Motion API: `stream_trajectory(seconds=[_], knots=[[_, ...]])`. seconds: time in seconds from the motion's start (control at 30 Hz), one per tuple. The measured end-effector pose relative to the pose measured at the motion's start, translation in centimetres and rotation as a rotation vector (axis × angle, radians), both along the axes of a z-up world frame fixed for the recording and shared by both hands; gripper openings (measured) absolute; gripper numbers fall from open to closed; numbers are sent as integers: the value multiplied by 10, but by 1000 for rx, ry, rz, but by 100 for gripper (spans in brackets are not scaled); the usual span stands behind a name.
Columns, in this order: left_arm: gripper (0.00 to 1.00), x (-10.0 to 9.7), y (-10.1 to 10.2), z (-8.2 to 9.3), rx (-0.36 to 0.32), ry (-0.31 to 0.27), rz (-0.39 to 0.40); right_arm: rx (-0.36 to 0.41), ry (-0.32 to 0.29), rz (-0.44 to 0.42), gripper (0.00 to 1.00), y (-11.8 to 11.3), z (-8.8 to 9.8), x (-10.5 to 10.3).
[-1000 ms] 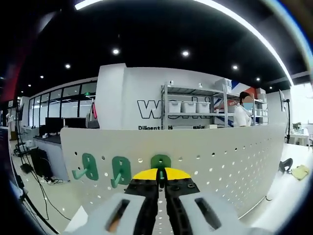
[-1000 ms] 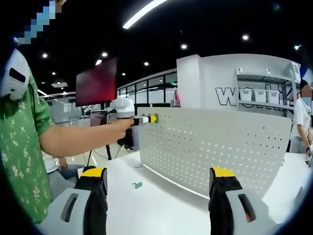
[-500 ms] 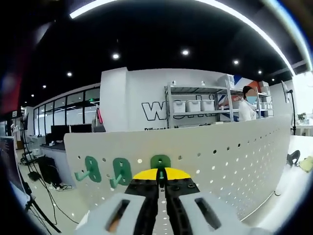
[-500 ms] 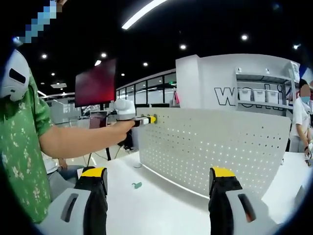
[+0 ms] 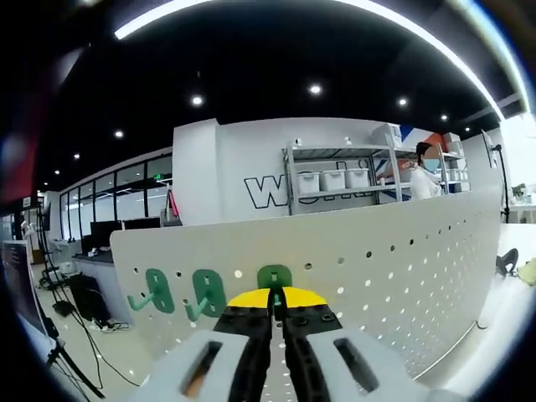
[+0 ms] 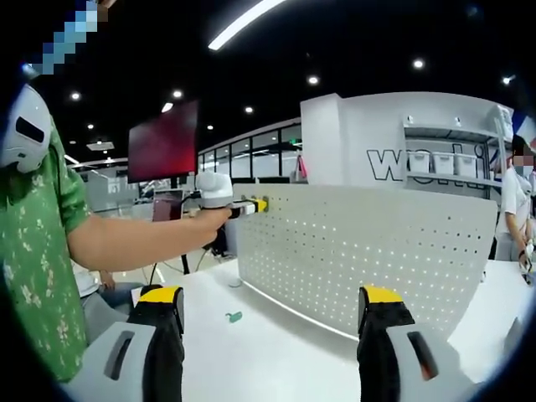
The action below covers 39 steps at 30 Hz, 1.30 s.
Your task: Insert the hook assembly into the mounting plate slot until the hook locks in place.
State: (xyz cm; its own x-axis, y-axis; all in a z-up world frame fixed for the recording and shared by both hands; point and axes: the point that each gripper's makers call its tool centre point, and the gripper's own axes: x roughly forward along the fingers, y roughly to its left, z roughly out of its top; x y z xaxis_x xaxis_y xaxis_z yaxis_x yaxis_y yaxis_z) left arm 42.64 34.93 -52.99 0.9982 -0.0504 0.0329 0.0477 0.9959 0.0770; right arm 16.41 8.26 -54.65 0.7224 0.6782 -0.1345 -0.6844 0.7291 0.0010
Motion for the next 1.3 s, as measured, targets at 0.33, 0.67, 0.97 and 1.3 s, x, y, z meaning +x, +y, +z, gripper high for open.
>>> stream_trajectory(seconds=[0.33, 0.67, 0.97, 1.3], knots=[[5, 0, 1, 0, -16, 6, -12, -6, 5, 5, 87, 3, -1, 0], [11, -1, -3, -1, -35, 6, -32, -8, 4, 4, 87, 2, -1, 0], [17, -5, -5, 1, -57, -4, -42, -7, 5, 4, 87, 2, -1, -1], [25, -11, -5, 2, -70, -14, -62, -9, 0, 11, 87, 5, 0, -1]])
